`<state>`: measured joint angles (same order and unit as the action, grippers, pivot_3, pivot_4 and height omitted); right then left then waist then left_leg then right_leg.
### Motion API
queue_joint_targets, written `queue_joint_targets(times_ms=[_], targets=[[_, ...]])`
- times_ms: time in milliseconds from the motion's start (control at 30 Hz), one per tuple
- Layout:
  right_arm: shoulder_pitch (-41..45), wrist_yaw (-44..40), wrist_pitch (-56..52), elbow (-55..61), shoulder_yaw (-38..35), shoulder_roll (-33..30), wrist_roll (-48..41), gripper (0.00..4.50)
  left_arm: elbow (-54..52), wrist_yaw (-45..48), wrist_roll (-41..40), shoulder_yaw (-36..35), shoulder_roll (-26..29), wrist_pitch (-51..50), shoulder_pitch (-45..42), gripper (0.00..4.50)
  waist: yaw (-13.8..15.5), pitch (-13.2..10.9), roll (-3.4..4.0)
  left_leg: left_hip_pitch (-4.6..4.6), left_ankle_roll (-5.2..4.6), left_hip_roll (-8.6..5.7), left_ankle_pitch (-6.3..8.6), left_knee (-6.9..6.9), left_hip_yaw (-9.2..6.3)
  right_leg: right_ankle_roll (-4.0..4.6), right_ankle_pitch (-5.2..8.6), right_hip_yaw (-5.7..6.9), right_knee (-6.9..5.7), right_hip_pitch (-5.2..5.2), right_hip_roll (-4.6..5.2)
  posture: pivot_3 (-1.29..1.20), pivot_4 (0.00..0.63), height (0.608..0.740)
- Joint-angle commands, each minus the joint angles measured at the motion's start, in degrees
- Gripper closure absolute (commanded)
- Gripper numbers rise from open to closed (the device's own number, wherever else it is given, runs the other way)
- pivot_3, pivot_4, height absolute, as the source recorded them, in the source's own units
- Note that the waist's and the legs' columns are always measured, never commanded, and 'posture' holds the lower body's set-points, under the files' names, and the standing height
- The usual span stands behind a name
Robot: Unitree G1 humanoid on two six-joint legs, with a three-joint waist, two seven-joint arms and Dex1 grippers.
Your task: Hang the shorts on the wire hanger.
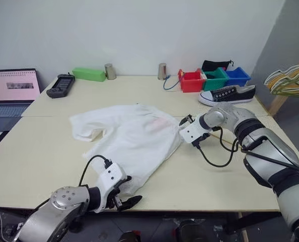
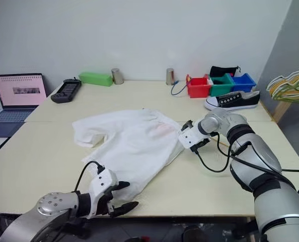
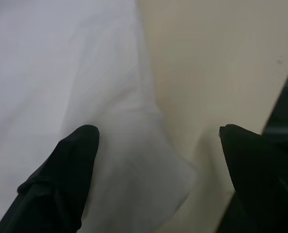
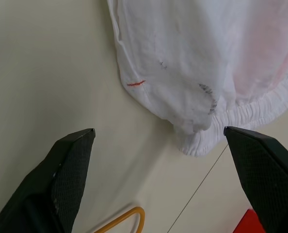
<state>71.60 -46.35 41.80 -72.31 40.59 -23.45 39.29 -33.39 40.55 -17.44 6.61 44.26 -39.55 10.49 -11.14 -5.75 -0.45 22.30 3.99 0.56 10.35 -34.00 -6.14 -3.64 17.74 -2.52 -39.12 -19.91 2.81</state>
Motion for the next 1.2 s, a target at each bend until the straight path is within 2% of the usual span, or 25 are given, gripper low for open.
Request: queue_joint_targets(times_ms=[33,233,400,433,500,667,933,1067,1133,1200], targets=[[0.89,4.73,-2.60,-1.17,0.97,1.97,2.68,0.00,2.08,-0.74,3.57,2.19,-0.07,3.08,-1.36,0.28,-0.12,0.01,0.01,-0.01,0.00,0.01,0.00,0.00,-0.01,0.02,-0.01,0.00,0.00,0.00,-0.03,-0.09,0.023,0.740],[2.13,12.61,-6.72,-3.14,2.11,5.69,6.12,0.00,3.93,-0.78,5.77,3.42,-0.11,4.74,-1.76,0.28,0.08,0.13,0.11,-0.28,0.00,0.03,0.00,0.00,-0.07,0.09,-0.05,0.00,-0.01,0.24,-0.07,-0.09,0.019,0.740],[2.32,13.90,-6.40,-3.72,1.91,7.43,6.93,0.00,3.79,-0.96,5.75,2.63,0.30,4.09,-1.12,0.28,0.09,0.15,0.12,-0.49,-0.01,0.03,0.00,0.01,-0.17,0.02,-0.01,0.00,-0.02,0.37,-0.13,-0.08,0.018,0.740],[2.32,14.03,-6.33,-3.80,1.97,7.56,7.22,0.00,3.84,-1.14,5.74,2.41,0.31,3.88,-0.94,0.56,0.10,0.15,0.13,-0.49,-0.01,0.04,0.00,0.01,-0.20,0.02,-0.01,0.00,-0.02,0.37,-0.14,-0.08,0.018,0.740],[2.25,14.34,-6.35,-3.94,1.92,7.92,7.39,0.00,3.93,-1.18,5.76,2.18,0.42,3.85,-0.66,0.83,0.09,0.15,0.13,-0.49,-0.01,0.04,0.00,0.01,-0.20,0.02,-0.01,-0.01,-0.02,0.37,-0.15,-0.07,0.017,0.740],[2.12,15.17,-6.72,-4.40,1.95,8.36,7.88,1.39,4.24,-1.36,6.02,1.74,0.64,3.93,-0.48,2.09,0.19,0.15,0.14,-0.51,-0.01,0.06,0.00,0.03,-0.25,0.03,-0.01,0.00,-0.02,0.37,-0.19,-0.06,0.017,0.740],[1.96,15.62,-7.00,-4.73,1.60,8.21,8.21,3.13,4.14,-1.16,5.85,0.80,1.41,3.88,0.24,3.61,0.38,0.15,0.14,-0.50,-0.01,0.06,0.00,0.04,-0.25,0.05,0.00,-0.01,-0.02,0.35,-0.20,-0.06,0.021,0.740],[1.78,14.87,-6.98,-4.73,0.90,7.83,7.80,4.16,4.76,-0.66,5.76,0.29,2.12,4.20,-0.03,4.50,0.38,0.14,0.14,-0.50,-0.01,0.06,0.00,0.06,-0.25,0.08,0.02,0.00,-0.02,0.34,-0.20,-0.07,0.024,0.740],[1.54,14.66,-6.92,-4.70,0.87,7.47,7.87,4.47,5.19,-0.34,5.67,0.08,2.36,4.44,-0.27,4.50,0.38,0.14,0.14,-0.50,-0.01,0.06,0.00,0.07,-0.25,0.09,0.03,0.00,-0.02,0.34,-0.20,-0.07,0.024,0.740],[1.08,14.57,-6.69,-4.61,0.87,6.97,7.92,4.47,5.77,-0.09,5.88,0.11,2.54,4.80,-0.62,4.50,0.38,0.14,0.14,-0.50,-0.01,0.06,0.00,0.07,-0.25,0.09,0.03,0.00,-0.02,0.33,-0.20,-0.08,0.025,0.740]])
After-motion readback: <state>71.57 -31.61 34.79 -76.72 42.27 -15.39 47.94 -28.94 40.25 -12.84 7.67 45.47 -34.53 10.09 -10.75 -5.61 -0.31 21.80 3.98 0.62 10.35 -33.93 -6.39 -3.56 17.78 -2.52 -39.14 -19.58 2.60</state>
